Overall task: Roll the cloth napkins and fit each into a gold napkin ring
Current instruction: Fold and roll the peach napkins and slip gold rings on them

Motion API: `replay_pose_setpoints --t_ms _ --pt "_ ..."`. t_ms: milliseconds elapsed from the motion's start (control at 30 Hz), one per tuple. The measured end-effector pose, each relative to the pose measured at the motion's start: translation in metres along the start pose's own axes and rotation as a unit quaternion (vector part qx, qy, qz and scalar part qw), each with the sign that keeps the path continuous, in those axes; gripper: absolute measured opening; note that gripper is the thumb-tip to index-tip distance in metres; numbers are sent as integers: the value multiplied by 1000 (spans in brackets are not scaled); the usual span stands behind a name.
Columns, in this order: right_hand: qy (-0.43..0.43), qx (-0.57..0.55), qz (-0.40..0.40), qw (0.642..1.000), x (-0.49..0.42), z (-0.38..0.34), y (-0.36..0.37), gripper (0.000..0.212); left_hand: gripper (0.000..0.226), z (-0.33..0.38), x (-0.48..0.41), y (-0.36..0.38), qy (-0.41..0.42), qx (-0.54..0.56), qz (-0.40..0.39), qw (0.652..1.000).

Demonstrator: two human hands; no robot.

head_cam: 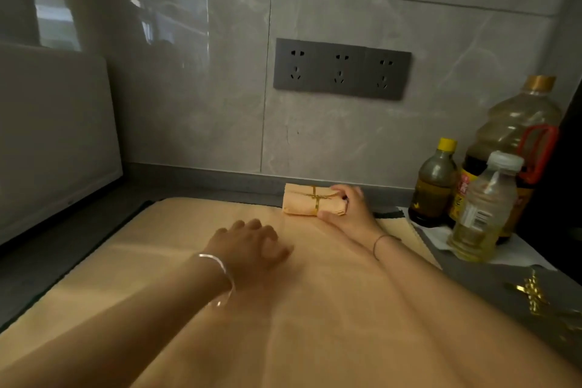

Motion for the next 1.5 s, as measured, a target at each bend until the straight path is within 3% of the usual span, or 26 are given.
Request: replay_pose_setpoints --t_ms 167,333,500,733,867,1000,1067,1133,1233,1333,1433,1500 --pt "66 49 -29 996 9 23 -5 75 60 -40 -71 12 -49 -11 -10 999" --pt "43 48 -37 997 15 21 -4 54 61 -65 -91 30 -82 -6 -24 996" --pt "39 7 -37 999 22 16 -9 58 63 -65 -79 30 -98 -15 -22 995" --pt "34 37 -34 998 50 10 -16 56 67 -56 -51 30 -95 -18 -29 995" --pt "79 12 -40 996 51 12 -15 58 68 -51 -47 28 -101 -24 -50 993" --pt "101 6 -37 994 28 6 -13 51 60 -49 -51 22 -119 33 6 992" --pt "95 -3 -27 995 16 -2 -14 38 56 -52 -52 23 -117 27 28 992" --pt "79 -10 -57 995 8 -9 -8 27 55 -56 -55 26 -115 20 30 993" --pt "70 14 -148 986 4 -16 13 33 53 -58 -55 24 -120 51 52 990" --pt "42 81 -166 982 1 -26 24 40 49 -66 -53 15 -135 165 100 972" --pt "-35 103 -136 985 -7 -56 29 36 51 -90 -50 9 -165 349 171 907" --pt "-80 81 -101 988 -19 -81 32 32 49 -105 -44 5 -196 383 218 876"
Point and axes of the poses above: each hand's wrist, its own x-axis away from the middle knuckle, its own y-axis out of the palm, z = x × y, the point moved 10 cm from there along -x, towards the middle knuckle, and after that the axes turned 1 degree about -y, right-handed, at the moved point
